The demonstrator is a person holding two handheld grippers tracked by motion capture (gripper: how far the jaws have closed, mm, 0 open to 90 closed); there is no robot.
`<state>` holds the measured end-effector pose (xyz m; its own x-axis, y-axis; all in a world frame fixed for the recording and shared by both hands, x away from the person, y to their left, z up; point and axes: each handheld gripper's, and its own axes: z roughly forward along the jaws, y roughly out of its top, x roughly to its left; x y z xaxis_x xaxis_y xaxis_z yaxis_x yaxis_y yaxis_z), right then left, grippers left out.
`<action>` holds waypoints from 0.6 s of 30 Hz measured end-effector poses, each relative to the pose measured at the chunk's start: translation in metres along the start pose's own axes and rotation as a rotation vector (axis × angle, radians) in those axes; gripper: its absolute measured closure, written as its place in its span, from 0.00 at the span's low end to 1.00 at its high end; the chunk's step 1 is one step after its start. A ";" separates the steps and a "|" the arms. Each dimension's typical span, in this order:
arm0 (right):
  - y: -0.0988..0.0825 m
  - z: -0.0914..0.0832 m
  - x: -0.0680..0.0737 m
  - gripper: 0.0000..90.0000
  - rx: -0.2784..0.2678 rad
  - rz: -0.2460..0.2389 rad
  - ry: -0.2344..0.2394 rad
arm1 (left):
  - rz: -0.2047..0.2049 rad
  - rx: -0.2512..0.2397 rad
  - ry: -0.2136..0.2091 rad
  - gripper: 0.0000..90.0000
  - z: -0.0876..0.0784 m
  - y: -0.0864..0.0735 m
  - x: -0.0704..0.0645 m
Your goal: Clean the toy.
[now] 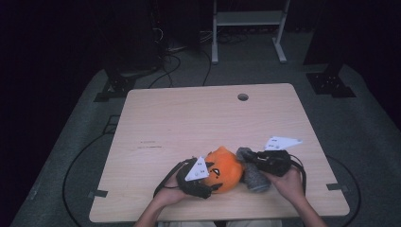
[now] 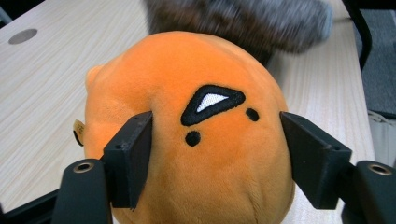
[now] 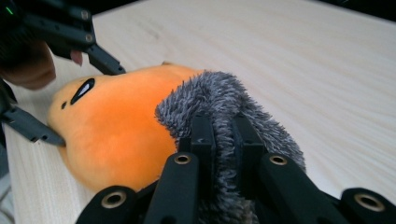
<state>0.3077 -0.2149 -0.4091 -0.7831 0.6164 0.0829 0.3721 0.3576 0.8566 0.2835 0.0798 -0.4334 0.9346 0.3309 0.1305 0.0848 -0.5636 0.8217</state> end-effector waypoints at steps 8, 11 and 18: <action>-0.010 -0.077 -0.029 0.90 -0.084 0.044 -0.139 | -0.022 -0.003 0.018 0.27 0.000 0.001 0.002; -0.018 -0.090 -0.036 0.89 -0.025 0.013 -0.219 | -0.032 -0.011 0.026 0.26 0.001 0.002 0.002; -0.054 -0.063 -0.054 0.84 0.093 0.088 -0.160 | -0.035 -0.015 0.029 0.23 0.002 0.003 0.003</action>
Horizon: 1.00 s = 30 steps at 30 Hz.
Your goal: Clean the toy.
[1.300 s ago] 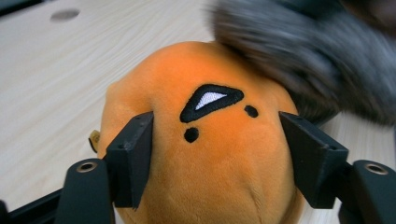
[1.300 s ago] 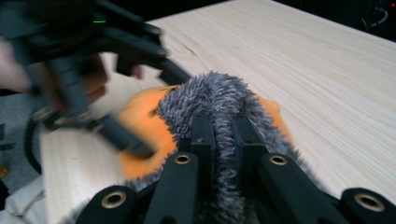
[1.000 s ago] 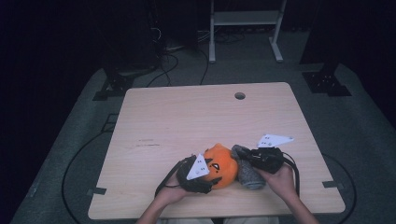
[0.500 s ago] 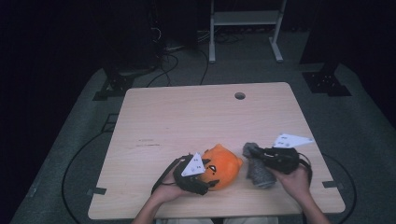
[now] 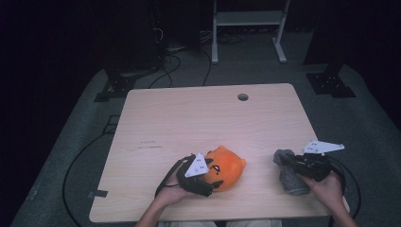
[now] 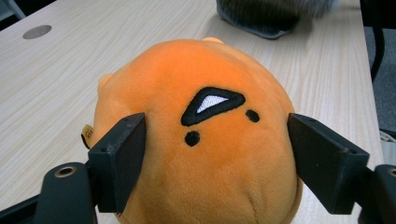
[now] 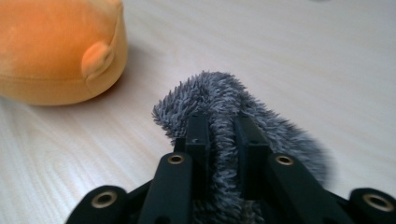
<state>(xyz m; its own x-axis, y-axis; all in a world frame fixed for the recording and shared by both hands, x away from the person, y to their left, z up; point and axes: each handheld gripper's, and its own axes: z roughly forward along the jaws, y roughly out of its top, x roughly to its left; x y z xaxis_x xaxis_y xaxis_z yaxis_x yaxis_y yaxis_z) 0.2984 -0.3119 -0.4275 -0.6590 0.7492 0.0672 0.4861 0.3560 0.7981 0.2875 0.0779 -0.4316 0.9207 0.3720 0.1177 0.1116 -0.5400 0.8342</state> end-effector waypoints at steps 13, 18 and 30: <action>0.000 0.007 0.006 0.57 -0.102 0.033 0.174 | -0.101 -0.059 0.021 0.11 0.006 0.014 0.008; 0.000 0.005 0.013 0.57 -0.118 0.011 0.186 | -0.205 0.028 0.059 0.07 0.022 0.017 0.013; 0.000 0.002 0.014 0.56 -0.153 0.024 0.177 | -0.099 -0.084 0.258 0.44 0.023 0.027 0.025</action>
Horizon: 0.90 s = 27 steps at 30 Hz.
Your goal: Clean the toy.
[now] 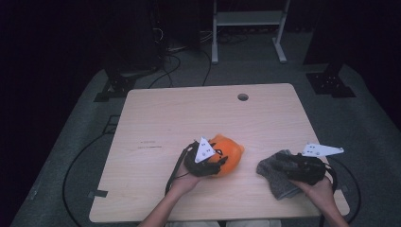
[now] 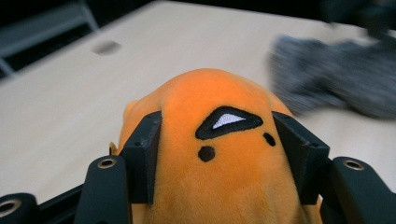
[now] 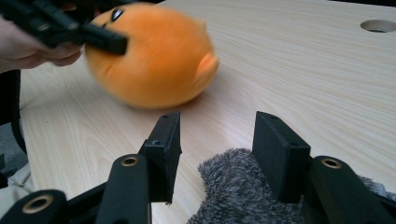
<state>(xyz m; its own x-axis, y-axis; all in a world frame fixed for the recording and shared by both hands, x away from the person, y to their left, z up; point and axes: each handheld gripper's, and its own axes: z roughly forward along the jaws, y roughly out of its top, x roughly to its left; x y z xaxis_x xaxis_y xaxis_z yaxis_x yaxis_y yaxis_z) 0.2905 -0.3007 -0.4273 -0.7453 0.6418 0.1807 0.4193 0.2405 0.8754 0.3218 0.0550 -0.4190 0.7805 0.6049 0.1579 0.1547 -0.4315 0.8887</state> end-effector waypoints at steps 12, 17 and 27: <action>-0.002 0.006 -0.006 0.49 -0.005 0.022 -0.020 | -0.112 0.019 0.033 0.14 0.008 -0.003 0.018; -0.003 0.007 -0.006 0.47 -0.009 0.027 -0.021 | -0.164 0.005 0.045 0.10 -0.012 -0.009 0.024; -0.004 0.005 -0.007 0.46 -0.015 0.035 -0.037 | -0.199 0.004 0.039 0.10 -0.042 -0.026 0.025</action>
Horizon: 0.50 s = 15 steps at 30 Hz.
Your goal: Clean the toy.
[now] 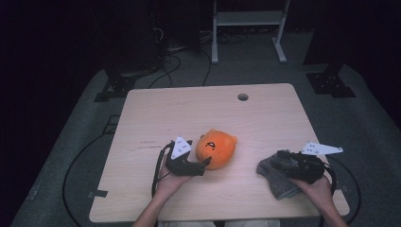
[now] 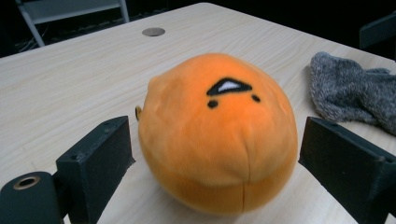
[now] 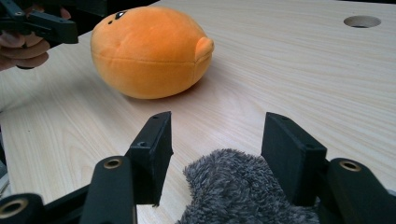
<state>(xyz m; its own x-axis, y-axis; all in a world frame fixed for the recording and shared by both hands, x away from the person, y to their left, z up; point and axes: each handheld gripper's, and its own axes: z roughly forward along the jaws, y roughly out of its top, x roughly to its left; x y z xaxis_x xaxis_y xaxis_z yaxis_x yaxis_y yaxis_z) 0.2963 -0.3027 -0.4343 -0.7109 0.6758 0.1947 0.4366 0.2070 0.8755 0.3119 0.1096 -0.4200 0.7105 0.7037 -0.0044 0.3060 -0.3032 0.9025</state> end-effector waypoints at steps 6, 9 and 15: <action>-0.001 -0.001 -0.002 0.46 -0.002 0.008 0.004 | 0.005 0.007 -0.004 0.10 -0.011 -0.007 0.002; -0.001 -0.001 -0.002 0.46 0.001 0.007 0.001 | 0.008 0.015 0.006 0.10 -0.018 -0.012 0.004; -0.002 -0.001 -0.002 0.45 0.003 0.007 0.001 | -0.008 0.027 0.022 0.10 -0.029 -0.023 0.009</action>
<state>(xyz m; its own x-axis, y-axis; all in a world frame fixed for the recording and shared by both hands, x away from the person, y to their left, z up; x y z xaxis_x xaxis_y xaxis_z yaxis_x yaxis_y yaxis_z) 0.2962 -0.3053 -0.4355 -0.7084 0.6766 0.2010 0.4432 0.2048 0.8727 0.2928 0.1415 -0.4287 0.6938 0.7202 -0.0013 0.3284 -0.3147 0.8905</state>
